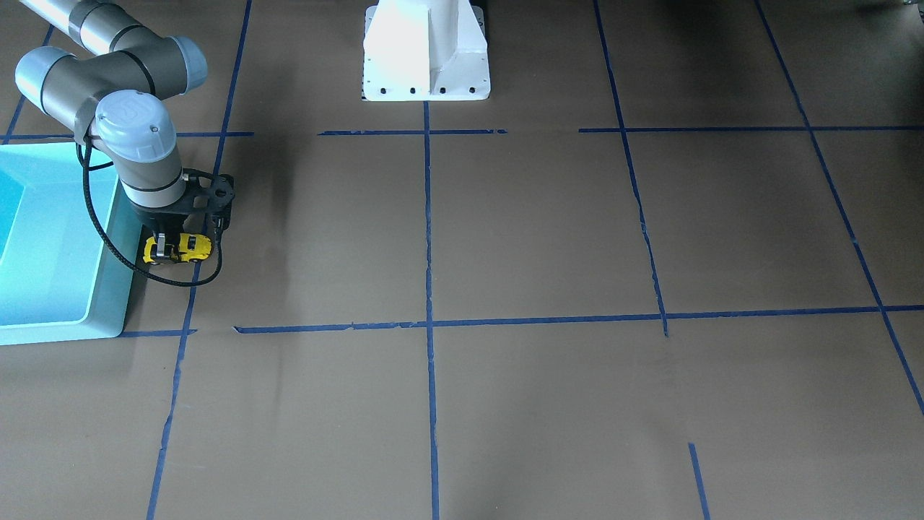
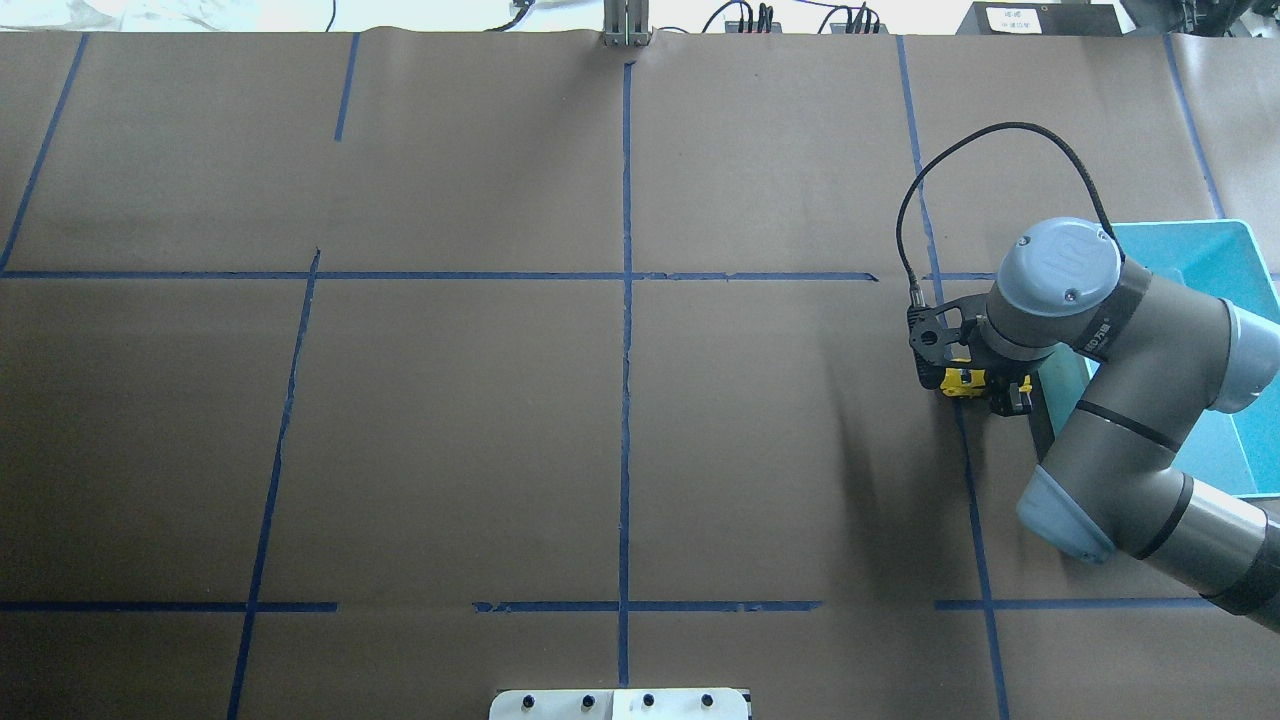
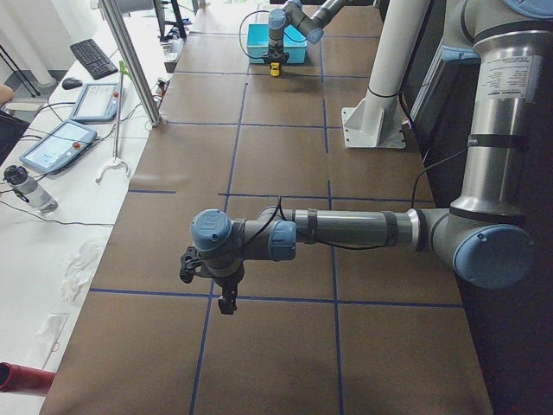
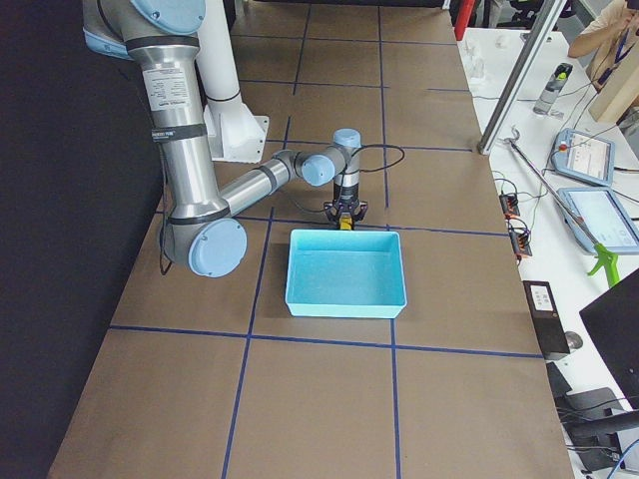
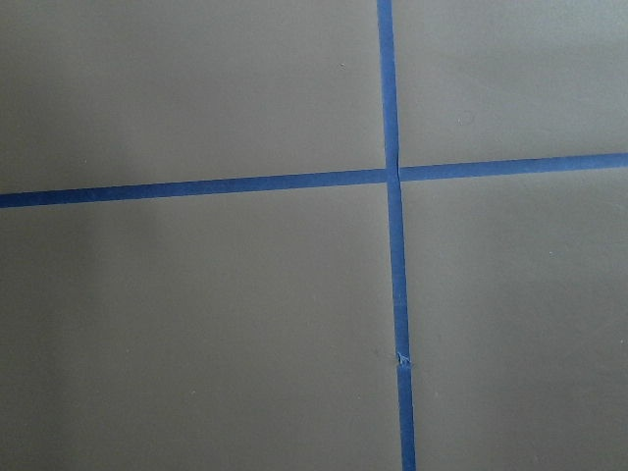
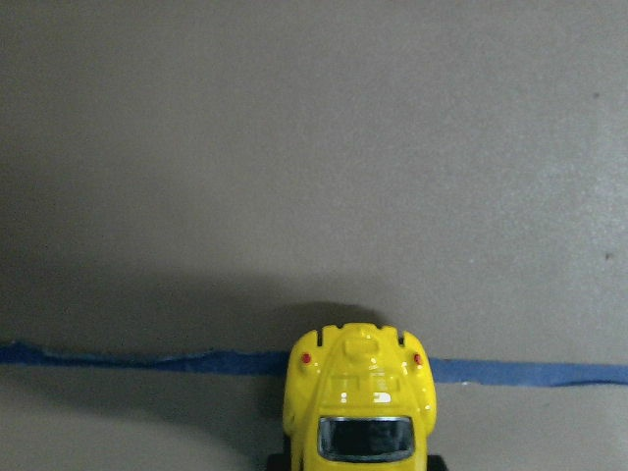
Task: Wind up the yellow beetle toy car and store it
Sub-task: 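Lower the right gripper and close it on the yellow car, then lift the car with the right gripper and carry it over the bin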
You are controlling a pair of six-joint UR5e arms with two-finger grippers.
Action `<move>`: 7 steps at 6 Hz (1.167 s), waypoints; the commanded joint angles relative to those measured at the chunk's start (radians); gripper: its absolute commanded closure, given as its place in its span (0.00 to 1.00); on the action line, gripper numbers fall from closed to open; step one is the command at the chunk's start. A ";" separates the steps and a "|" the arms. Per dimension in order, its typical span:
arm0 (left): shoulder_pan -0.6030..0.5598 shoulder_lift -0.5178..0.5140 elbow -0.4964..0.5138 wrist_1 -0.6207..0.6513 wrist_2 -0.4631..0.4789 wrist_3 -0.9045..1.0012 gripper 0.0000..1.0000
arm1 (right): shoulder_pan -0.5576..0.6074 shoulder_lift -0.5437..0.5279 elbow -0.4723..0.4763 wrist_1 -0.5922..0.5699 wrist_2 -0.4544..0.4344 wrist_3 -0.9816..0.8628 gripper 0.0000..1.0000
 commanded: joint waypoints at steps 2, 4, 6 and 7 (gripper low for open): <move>0.002 -0.003 0.000 0.000 0.000 0.000 0.00 | 0.094 0.035 0.120 -0.131 0.080 0.003 0.81; 0.002 -0.002 -0.002 0.000 0.000 0.000 0.00 | 0.175 0.045 0.255 -0.283 0.123 -0.023 0.82; 0.002 -0.002 -0.002 0.000 -0.001 0.000 0.00 | 0.184 -0.121 0.350 -0.271 0.116 -0.139 0.81; 0.001 0.000 -0.005 0.000 -0.001 0.000 0.00 | 0.204 -0.218 0.354 -0.195 0.116 -0.207 0.81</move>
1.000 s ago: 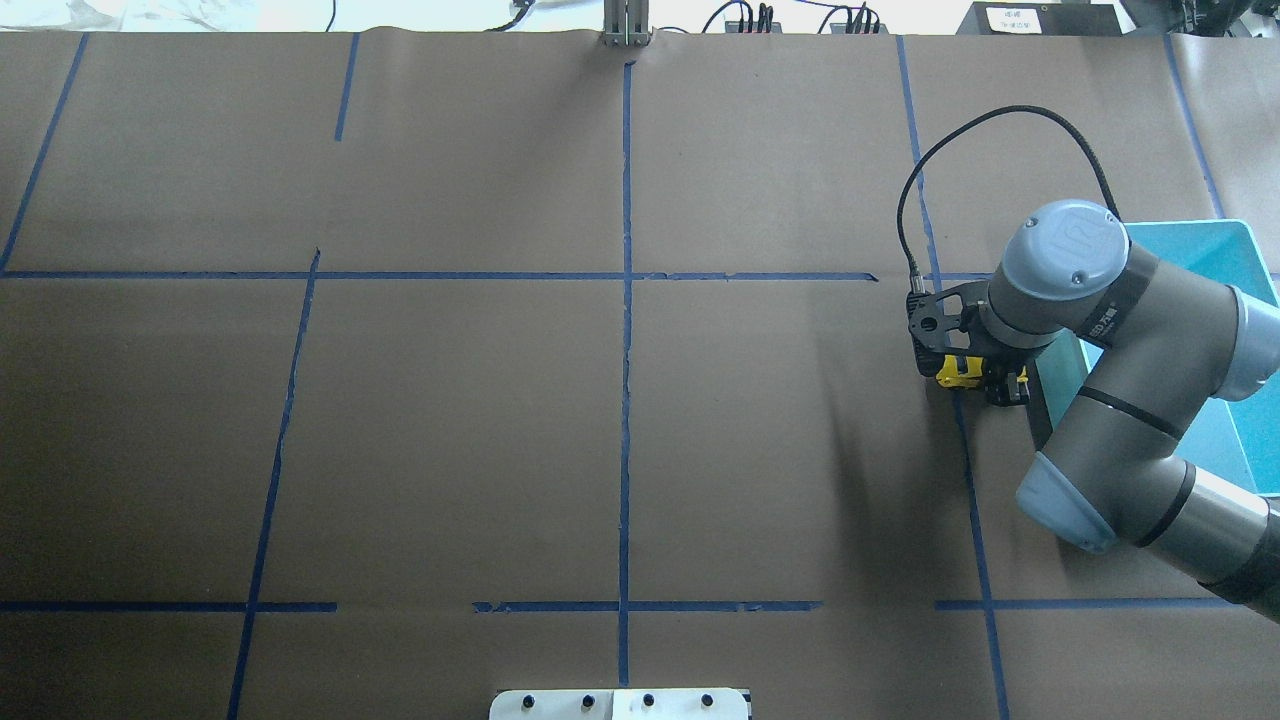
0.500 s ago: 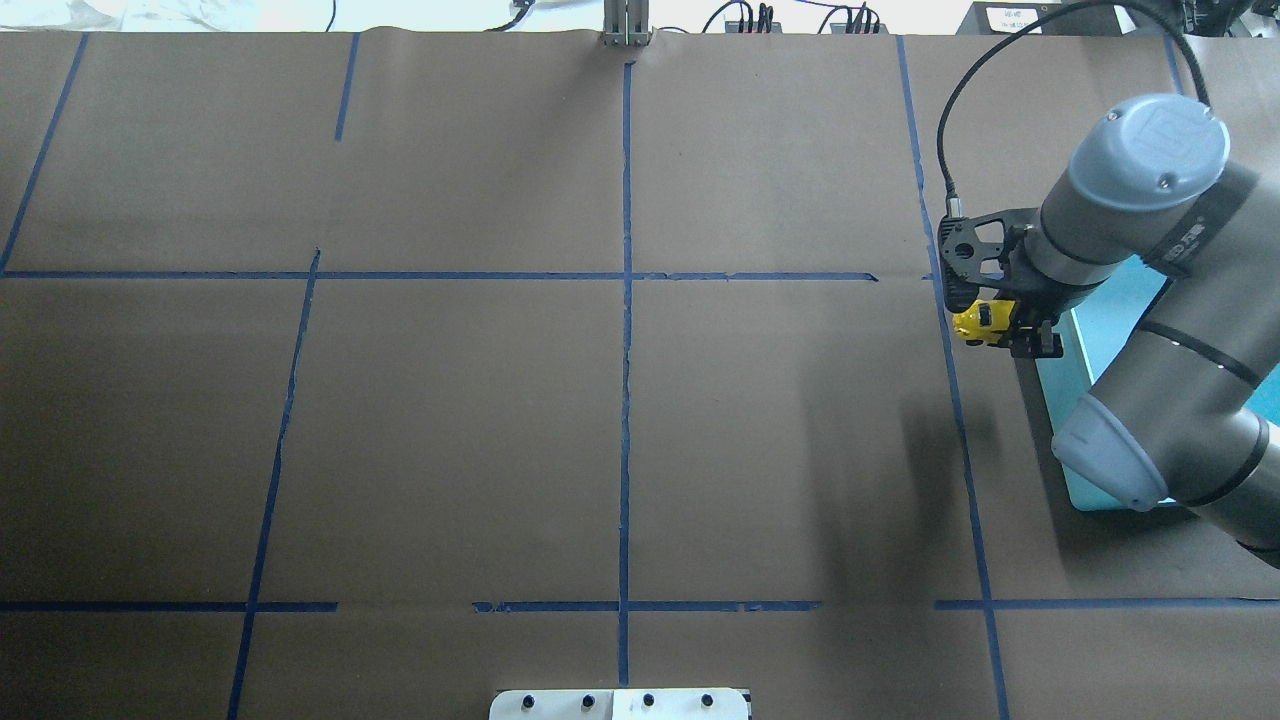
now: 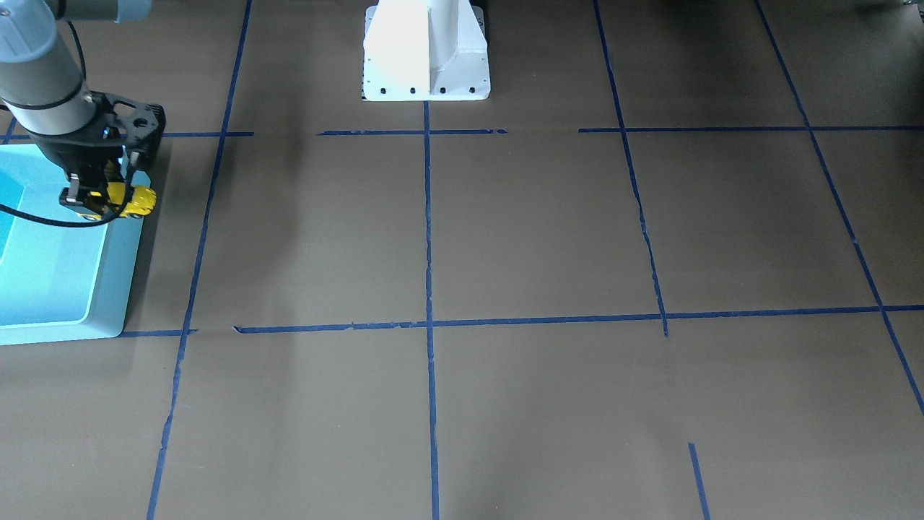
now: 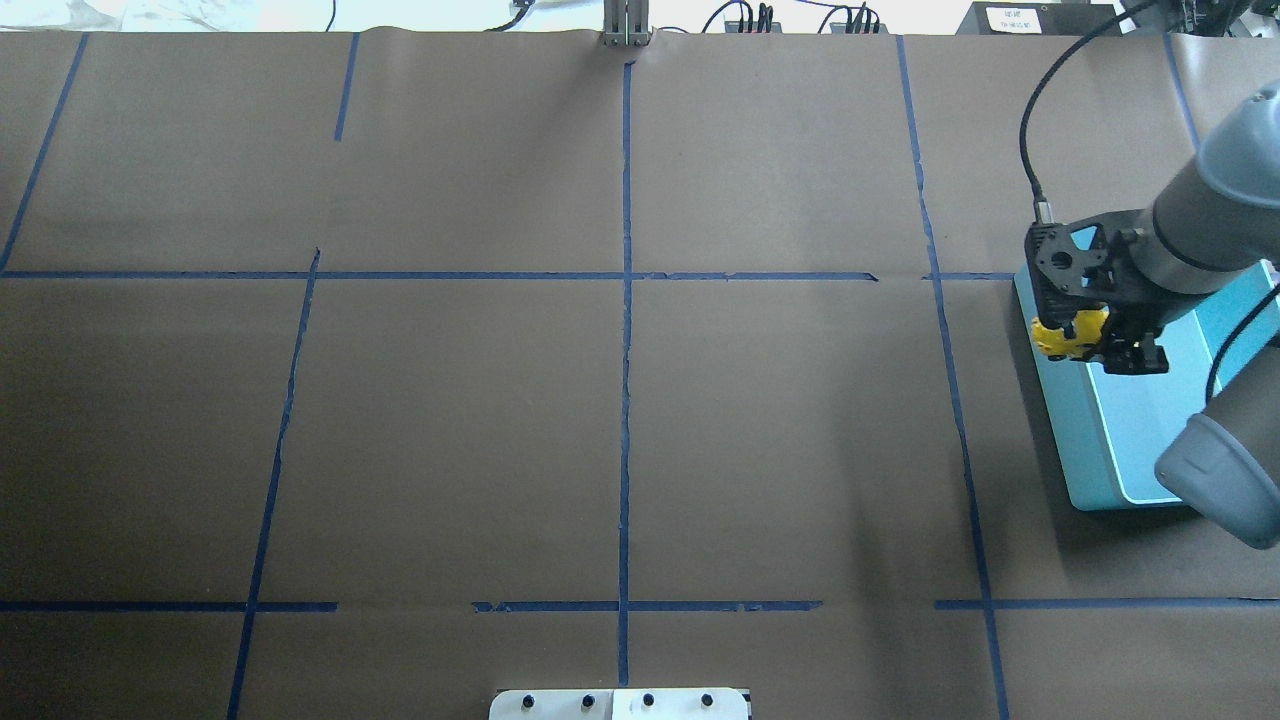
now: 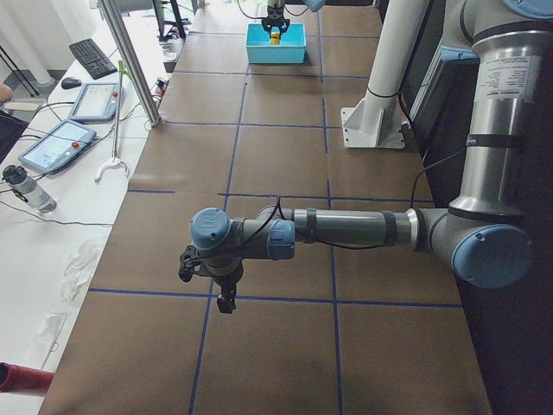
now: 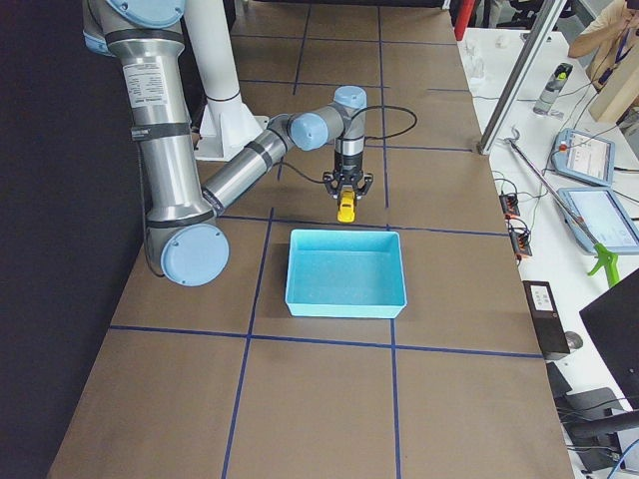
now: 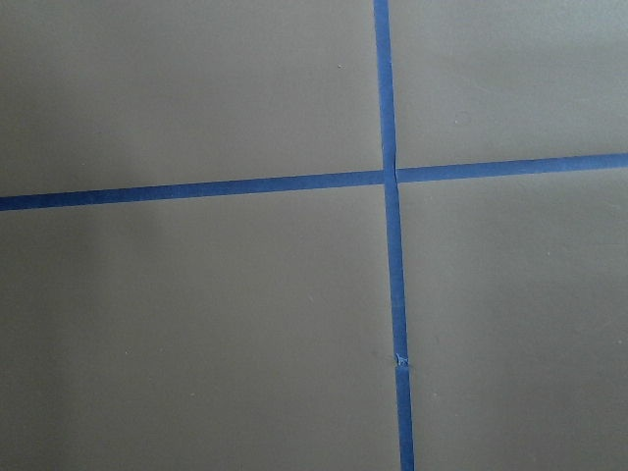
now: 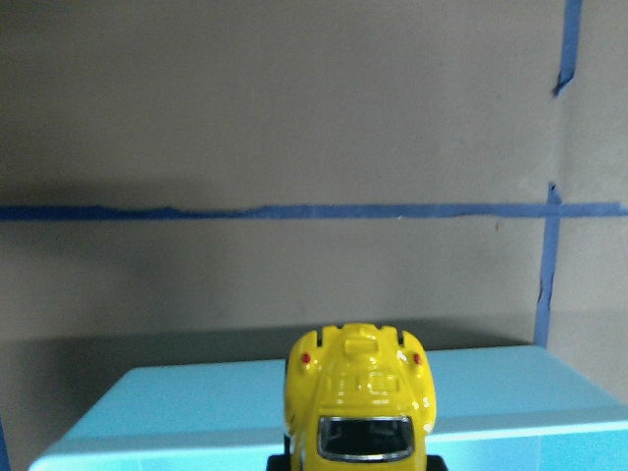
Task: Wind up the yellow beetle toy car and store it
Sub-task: 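Lift the car with the right gripper and carry it over the bin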
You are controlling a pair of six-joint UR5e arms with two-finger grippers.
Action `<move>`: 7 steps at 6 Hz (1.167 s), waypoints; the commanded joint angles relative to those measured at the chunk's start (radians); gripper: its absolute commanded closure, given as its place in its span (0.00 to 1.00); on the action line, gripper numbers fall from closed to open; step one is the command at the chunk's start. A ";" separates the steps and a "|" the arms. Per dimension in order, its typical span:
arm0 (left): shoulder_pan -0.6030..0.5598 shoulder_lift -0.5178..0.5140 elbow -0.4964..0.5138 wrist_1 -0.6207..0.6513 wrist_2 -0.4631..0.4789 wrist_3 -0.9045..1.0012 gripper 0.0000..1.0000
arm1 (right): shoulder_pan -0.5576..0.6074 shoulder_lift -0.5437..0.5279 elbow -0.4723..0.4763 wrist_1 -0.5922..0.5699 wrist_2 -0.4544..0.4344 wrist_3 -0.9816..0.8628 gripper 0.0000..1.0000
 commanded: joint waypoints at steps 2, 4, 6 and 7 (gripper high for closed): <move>-0.001 0.001 -0.002 0.000 -0.006 -0.002 0.00 | 0.017 -0.242 -0.044 0.303 -0.001 -0.075 0.81; -0.001 0.001 -0.003 0.000 -0.006 -0.002 0.00 | 0.017 -0.288 -0.143 0.466 -0.001 -0.078 0.81; -0.001 0.001 -0.006 0.000 0.003 0.000 0.00 | 0.016 -0.302 -0.254 0.602 -0.004 -0.076 0.81; -0.001 0.001 -0.006 -0.002 0.004 0.000 0.00 | 0.013 -0.301 -0.266 0.605 -0.009 -0.075 0.81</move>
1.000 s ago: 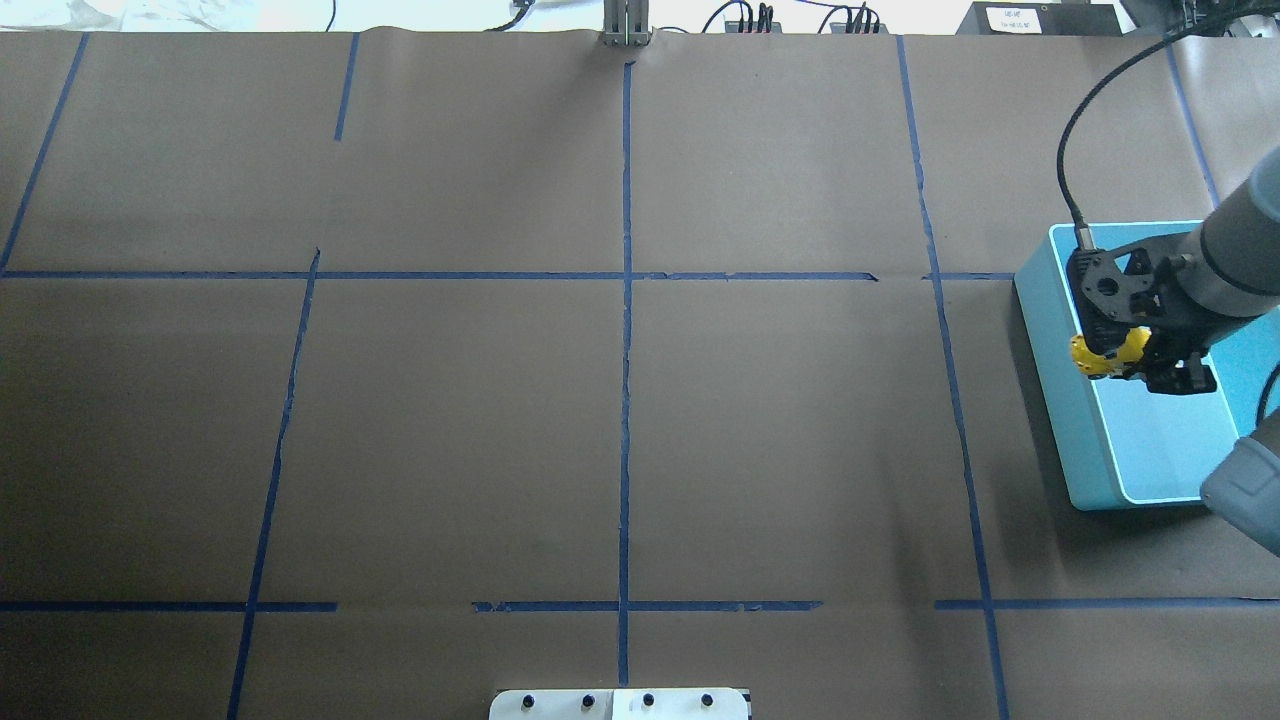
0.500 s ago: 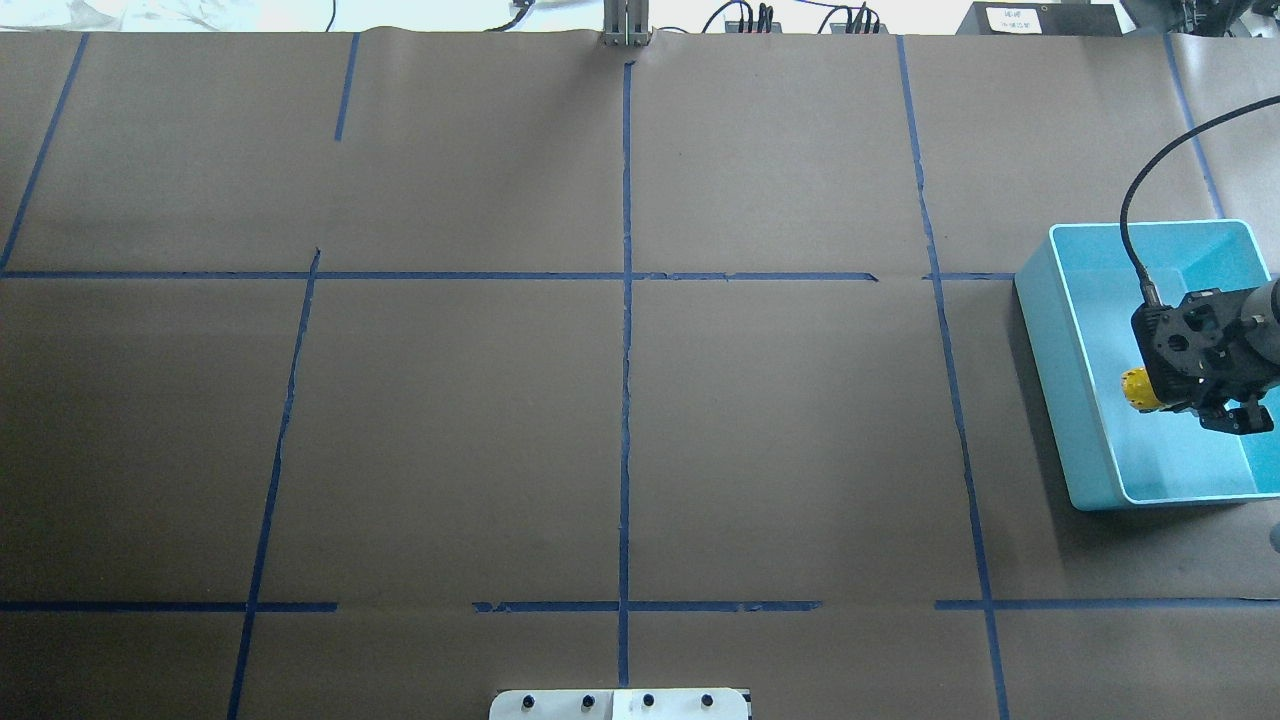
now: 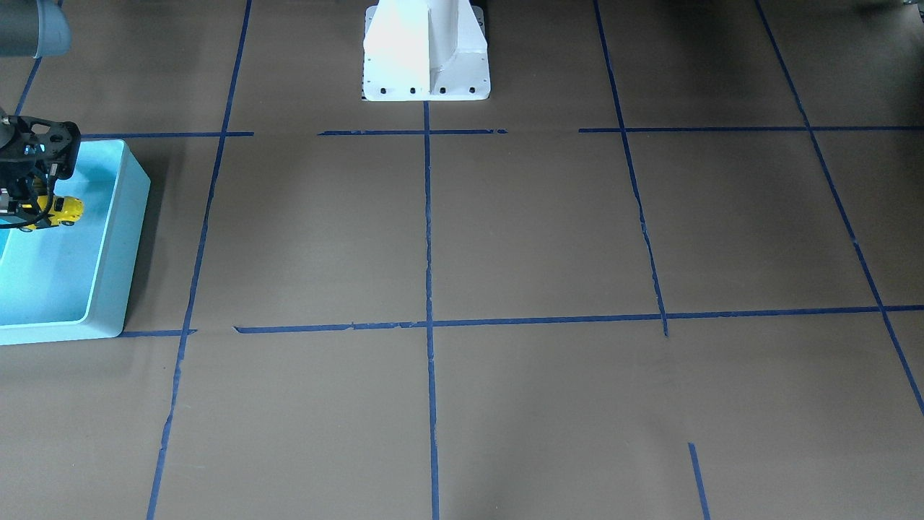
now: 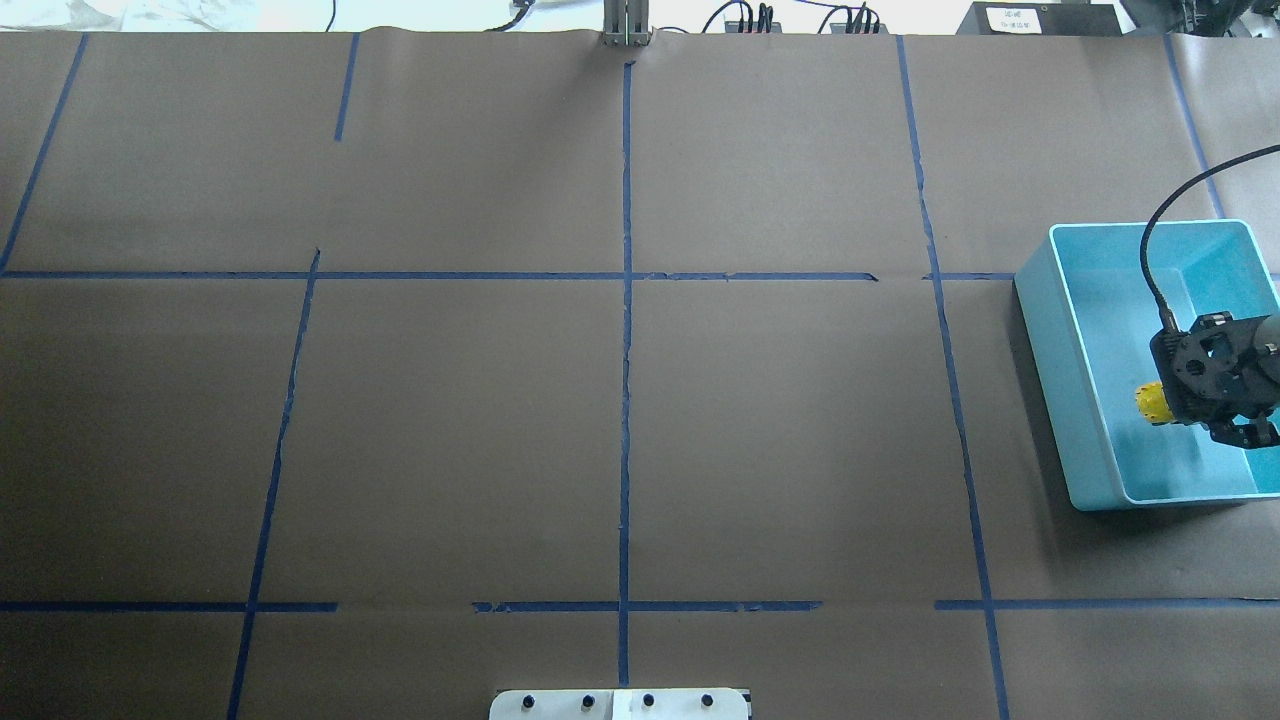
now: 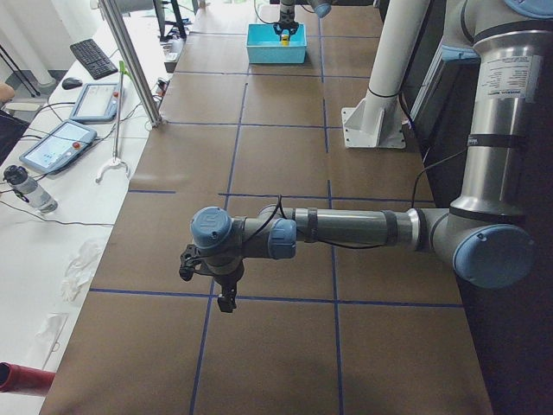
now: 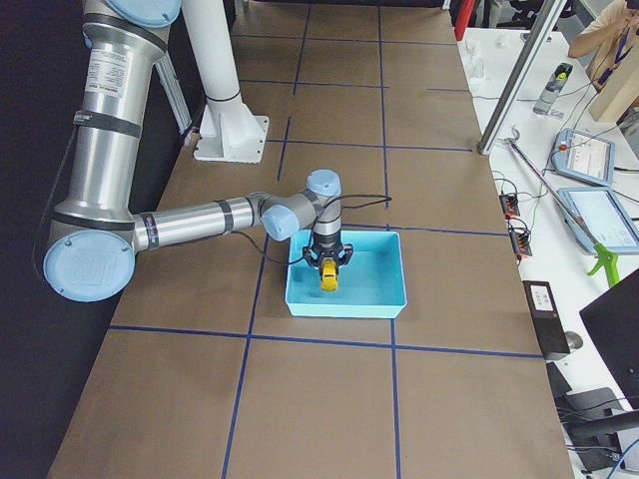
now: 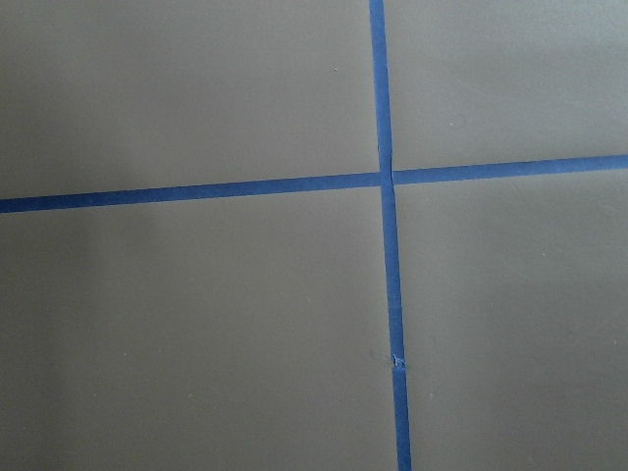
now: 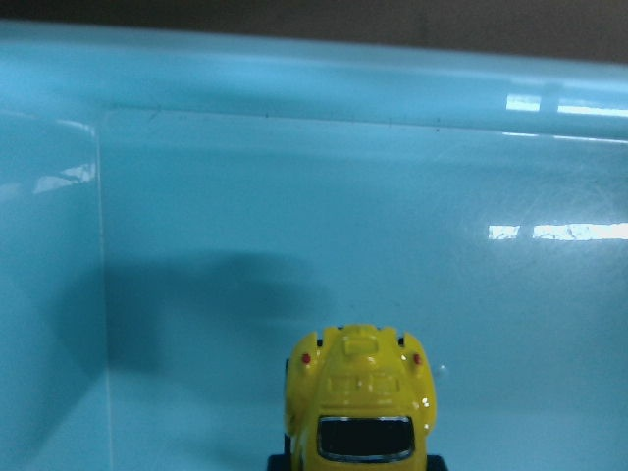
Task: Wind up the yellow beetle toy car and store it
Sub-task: 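Lower the car into the blue bin and open the right gripper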
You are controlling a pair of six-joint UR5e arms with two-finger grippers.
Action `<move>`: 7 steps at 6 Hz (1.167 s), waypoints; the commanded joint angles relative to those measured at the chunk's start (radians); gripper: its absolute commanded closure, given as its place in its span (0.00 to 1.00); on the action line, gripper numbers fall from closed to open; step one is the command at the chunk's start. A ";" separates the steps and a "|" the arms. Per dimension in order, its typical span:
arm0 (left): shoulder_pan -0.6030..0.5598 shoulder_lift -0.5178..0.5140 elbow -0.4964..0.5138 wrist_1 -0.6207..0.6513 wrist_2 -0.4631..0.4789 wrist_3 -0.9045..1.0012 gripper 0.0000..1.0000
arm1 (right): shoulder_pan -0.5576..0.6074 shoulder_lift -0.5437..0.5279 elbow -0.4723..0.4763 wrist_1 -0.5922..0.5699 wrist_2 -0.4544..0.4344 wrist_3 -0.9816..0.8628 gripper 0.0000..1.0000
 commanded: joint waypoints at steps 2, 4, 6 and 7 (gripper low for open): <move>-0.002 0.002 -0.002 0.000 0.002 0.000 0.00 | -0.002 0.004 -0.035 0.021 -0.004 0.003 0.09; 0.000 0.003 -0.002 0.000 0.002 0.000 0.00 | -0.002 0.011 -0.034 0.021 0.005 0.011 0.00; 0.000 0.002 -0.003 -0.001 0.041 0.000 0.00 | 0.103 0.011 -0.012 0.019 0.081 0.017 0.00; -0.002 0.002 -0.002 -0.001 0.045 0.000 0.00 | 0.173 0.011 -0.012 0.015 0.112 0.074 0.00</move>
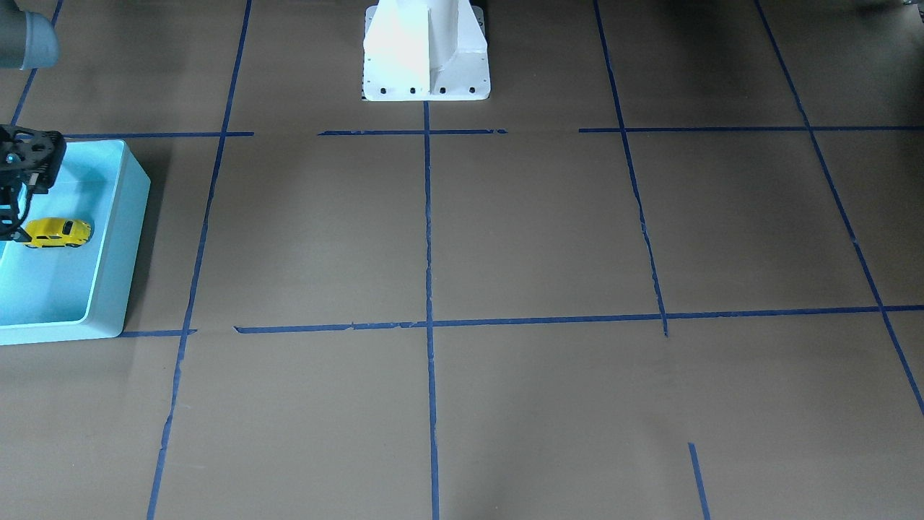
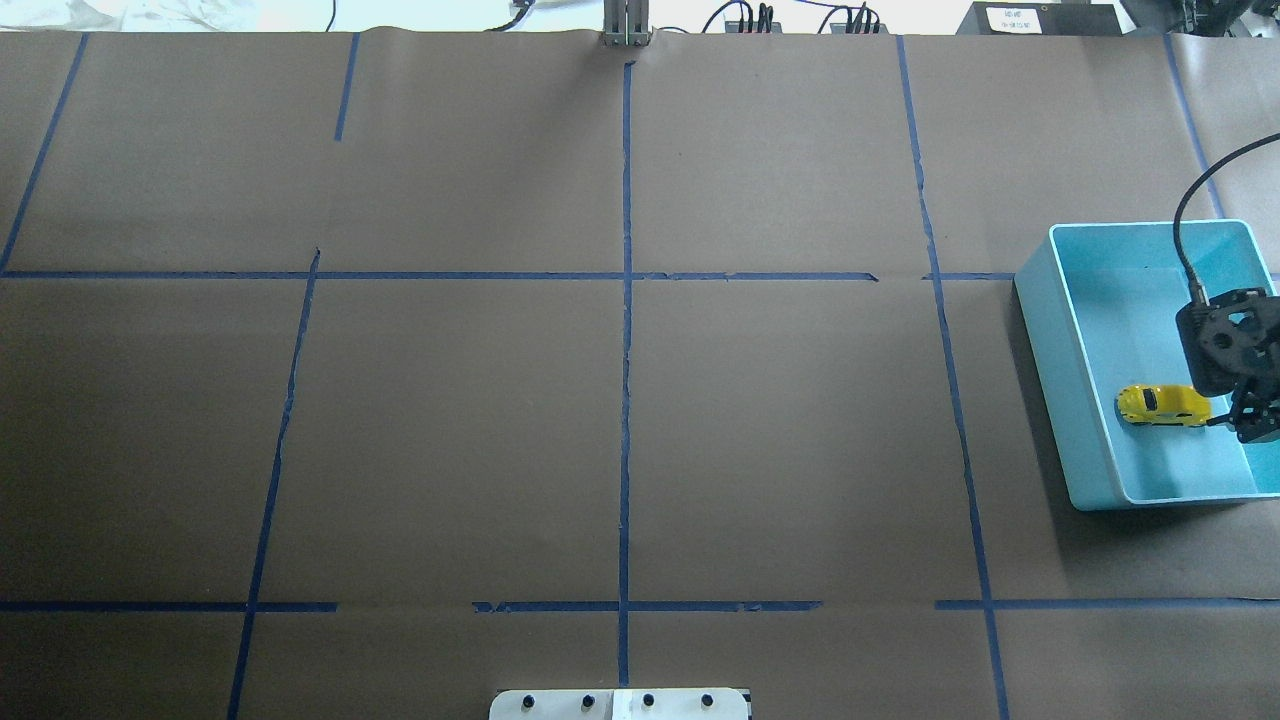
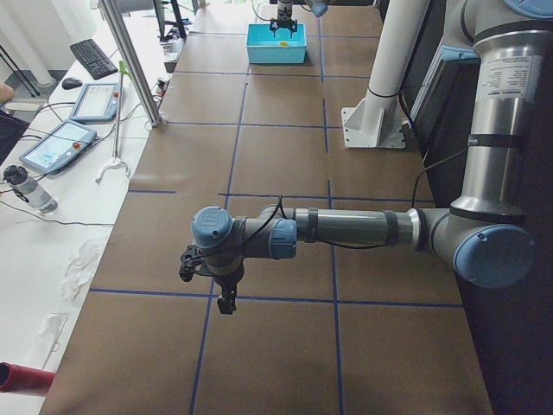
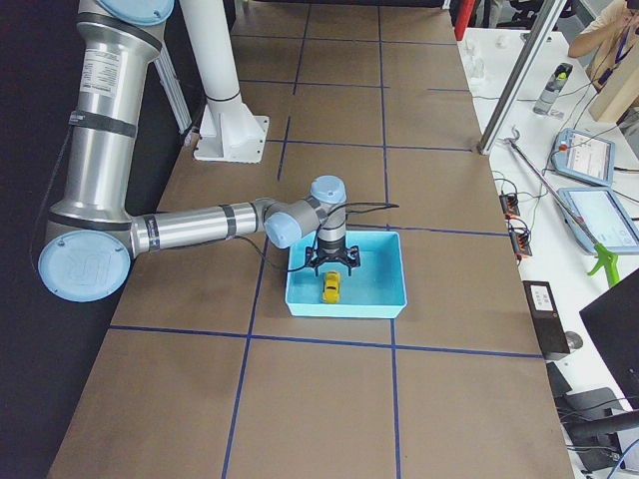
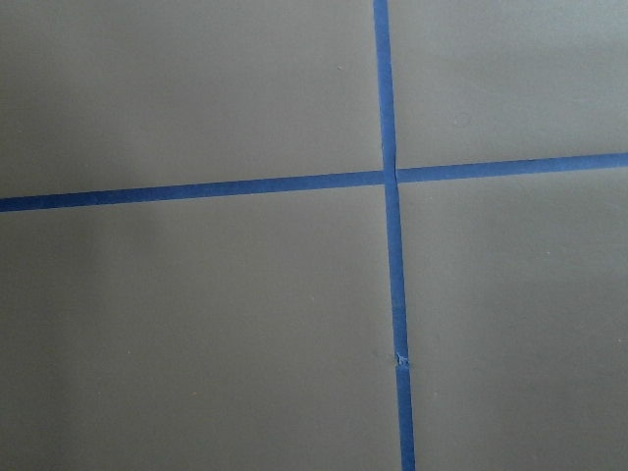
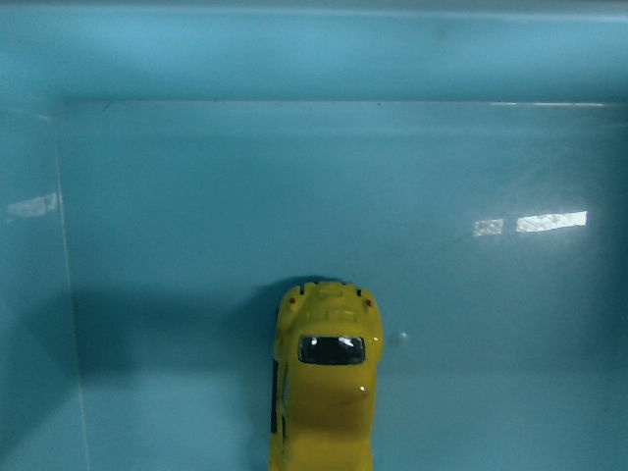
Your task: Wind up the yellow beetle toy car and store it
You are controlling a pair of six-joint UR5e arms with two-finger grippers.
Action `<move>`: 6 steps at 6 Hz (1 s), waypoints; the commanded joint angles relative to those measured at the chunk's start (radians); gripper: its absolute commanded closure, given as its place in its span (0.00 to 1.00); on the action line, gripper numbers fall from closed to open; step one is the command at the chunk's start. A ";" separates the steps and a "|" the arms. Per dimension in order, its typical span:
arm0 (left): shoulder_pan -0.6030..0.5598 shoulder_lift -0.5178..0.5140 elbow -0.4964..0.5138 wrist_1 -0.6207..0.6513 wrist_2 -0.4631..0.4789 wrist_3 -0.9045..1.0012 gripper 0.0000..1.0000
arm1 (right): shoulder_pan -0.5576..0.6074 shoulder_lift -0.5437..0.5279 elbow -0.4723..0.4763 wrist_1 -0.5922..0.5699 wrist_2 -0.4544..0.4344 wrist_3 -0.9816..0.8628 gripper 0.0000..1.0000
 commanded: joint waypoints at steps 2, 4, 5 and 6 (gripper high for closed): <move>0.000 0.000 0.001 0.000 0.009 0.000 0.00 | 0.237 -0.015 0.003 -0.007 0.123 0.336 0.00; 0.000 -0.002 -0.001 -0.002 0.009 0.000 0.00 | 0.371 -0.041 0.005 -0.109 0.209 0.617 0.00; 0.000 -0.002 -0.004 -0.005 0.009 0.002 0.00 | 0.432 -0.047 0.005 -0.178 0.232 0.663 0.00; 0.000 0.001 -0.002 -0.041 0.009 -0.002 0.00 | 0.484 -0.047 0.009 -0.244 0.239 0.712 0.00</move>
